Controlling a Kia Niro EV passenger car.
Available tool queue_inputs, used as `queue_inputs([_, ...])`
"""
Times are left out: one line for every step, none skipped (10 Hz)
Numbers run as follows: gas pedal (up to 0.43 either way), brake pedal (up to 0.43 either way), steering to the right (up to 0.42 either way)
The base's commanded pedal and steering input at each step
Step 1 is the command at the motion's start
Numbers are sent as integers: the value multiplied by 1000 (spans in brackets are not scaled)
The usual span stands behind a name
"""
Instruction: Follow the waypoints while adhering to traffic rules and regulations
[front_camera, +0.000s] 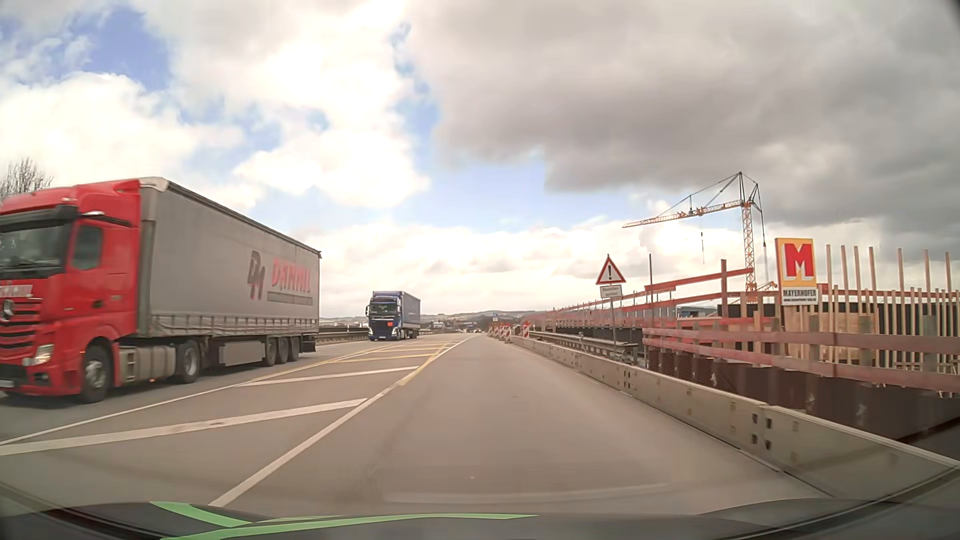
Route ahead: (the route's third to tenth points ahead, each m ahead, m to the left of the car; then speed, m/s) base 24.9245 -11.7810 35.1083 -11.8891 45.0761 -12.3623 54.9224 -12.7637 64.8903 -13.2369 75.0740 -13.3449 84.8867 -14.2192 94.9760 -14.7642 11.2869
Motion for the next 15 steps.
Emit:
queue_inputs([98, 0, -6])
queue_inputs([98, 0, -6])
queue_inputs([98, 0, -6])
queue_inputs([98, 0, -6])
queue_inputs([98, 0, -6])
queue_inputs([98, 0, -5])
queue_inputs([98, 0, -5])
queue_inputs([98, 0, -5])
queue_inputs([98, 0, -5])
queue_inputs([98, 0, -3])
queue_inputs([98, 0, -3])
queue_inputs([110, 0, -3])
queue_inputs([110, 0, -3])
queue_inputs([110, 0, -2])
queue_inputs([110, 0, -3])
